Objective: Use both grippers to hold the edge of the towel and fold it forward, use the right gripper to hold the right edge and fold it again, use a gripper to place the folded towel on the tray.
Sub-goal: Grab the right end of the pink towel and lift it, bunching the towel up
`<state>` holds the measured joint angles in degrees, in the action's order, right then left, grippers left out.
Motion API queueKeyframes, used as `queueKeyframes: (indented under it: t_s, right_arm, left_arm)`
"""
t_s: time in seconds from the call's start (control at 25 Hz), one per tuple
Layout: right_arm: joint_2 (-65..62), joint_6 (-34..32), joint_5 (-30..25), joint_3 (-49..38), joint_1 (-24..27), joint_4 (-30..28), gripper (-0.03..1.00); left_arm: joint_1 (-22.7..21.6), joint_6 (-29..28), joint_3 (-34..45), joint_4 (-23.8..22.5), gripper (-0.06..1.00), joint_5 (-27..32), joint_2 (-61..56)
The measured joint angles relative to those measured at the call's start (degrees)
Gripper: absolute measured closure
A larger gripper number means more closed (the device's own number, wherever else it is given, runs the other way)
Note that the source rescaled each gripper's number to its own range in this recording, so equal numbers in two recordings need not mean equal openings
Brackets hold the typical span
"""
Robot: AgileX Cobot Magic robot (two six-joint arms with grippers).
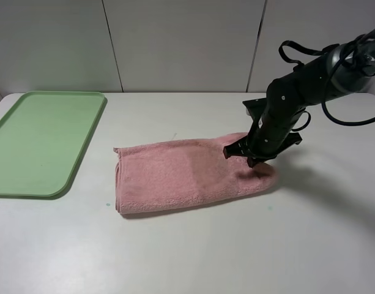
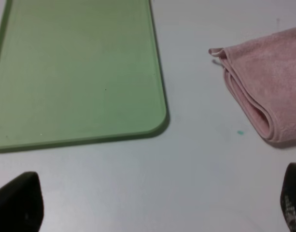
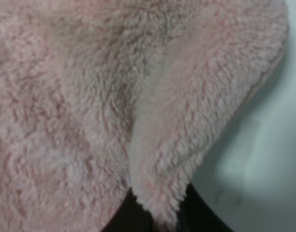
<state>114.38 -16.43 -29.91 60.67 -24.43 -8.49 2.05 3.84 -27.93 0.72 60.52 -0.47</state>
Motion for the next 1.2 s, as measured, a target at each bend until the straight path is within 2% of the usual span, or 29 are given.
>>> queueKeyframes:
  t_s: [0.24,0.56,1.2]
  right_arm:
    - [-5.7,0.0,-3.9,0.0,0.0,-2.2,0.93]
    - [-13.1,-1.9,-9.8,0.0,0.2,-7.9,0.93]
    - [-23.9,-2.2,-21.3,0.0,6.8,-14.1,0.93]
  left_arm:
    - [0.0,0.0,0.0,0.0,-0.04,0.0,0.0]
    - [0.0,0.0,0.0,0.0,-0.04,0.0,0.0]
    - [0.0,0.0,0.0,0.0,-0.04,0.0,0.0]
